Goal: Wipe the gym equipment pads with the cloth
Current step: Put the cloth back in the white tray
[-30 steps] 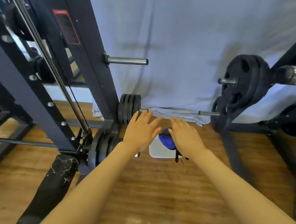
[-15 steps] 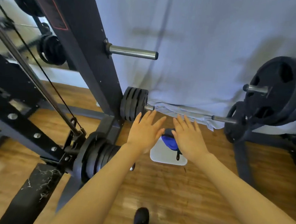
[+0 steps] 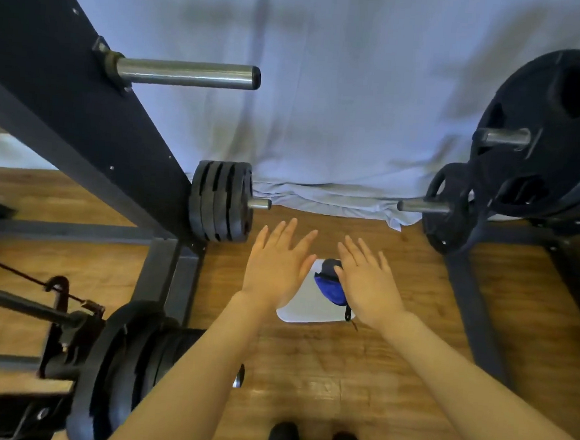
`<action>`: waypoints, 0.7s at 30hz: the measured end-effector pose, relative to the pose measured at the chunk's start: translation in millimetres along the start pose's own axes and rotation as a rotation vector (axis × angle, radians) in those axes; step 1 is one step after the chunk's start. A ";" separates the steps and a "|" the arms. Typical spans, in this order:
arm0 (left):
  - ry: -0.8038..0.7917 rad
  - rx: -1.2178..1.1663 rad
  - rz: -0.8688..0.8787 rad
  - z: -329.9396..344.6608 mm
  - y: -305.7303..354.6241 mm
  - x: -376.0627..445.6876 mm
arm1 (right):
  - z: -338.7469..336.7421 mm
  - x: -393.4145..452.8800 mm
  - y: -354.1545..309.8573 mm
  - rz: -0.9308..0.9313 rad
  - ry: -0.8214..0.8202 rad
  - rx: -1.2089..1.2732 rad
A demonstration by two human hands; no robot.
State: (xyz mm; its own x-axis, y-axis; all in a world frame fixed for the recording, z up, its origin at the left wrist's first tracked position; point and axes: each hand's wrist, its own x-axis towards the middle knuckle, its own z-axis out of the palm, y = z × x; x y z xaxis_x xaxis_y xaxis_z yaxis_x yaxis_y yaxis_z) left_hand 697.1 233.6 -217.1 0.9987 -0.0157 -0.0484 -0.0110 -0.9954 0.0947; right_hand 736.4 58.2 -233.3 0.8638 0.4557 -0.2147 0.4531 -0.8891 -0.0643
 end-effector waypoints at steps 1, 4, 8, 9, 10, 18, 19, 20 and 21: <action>-0.003 -0.004 -0.001 12.1 0.8 7.1 | 9.6 7.0 4.6 0.011 -0.011 0.003; -0.002 -0.011 -0.019 61.1 4.1 28.2 | 48.6 30.0 21.0 0.039 -0.030 0.020; -0.023 -0.024 -0.068 152.1 13.8 57.2 | 127.2 65.1 45.4 0.054 -0.052 0.085; -0.031 -0.030 -0.087 177.4 17.1 65.0 | 150.9 74.3 51.9 0.054 -0.045 0.116; -0.037 -0.045 -0.108 204.2 20.7 72.4 | 177.1 83.0 58.9 0.051 -0.039 0.156; -0.008 -0.108 -0.331 427.7 35.9 129.1 | 399.3 156.6 116.5 -0.005 0.044 0.472; -0.004 -0.091 -0.339 455.2 33.5 135.7 | 427.7 165.4 123.4 -0.001 0.064 0.488; 0.002 -0.073 -0.340 482.8 30.3 142.3 | 455.8 175.2 130.1 0.003 0.076 0.511; 0.007 -0.054 -0.335 509.3 26.8 148.5 | 483.1 185.2 136.5 0.001 0.079 0.528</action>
State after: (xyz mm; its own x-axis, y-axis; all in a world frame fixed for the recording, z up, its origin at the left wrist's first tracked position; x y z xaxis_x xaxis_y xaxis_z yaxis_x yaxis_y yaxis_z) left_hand 819.9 156.8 -728.1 0.9468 0.3121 -0.0789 0.3201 -0.9388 0.1274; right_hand 851.9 1.1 -752.6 0.8873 0.4385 -0.1428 0.2973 -0.7805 -0.5499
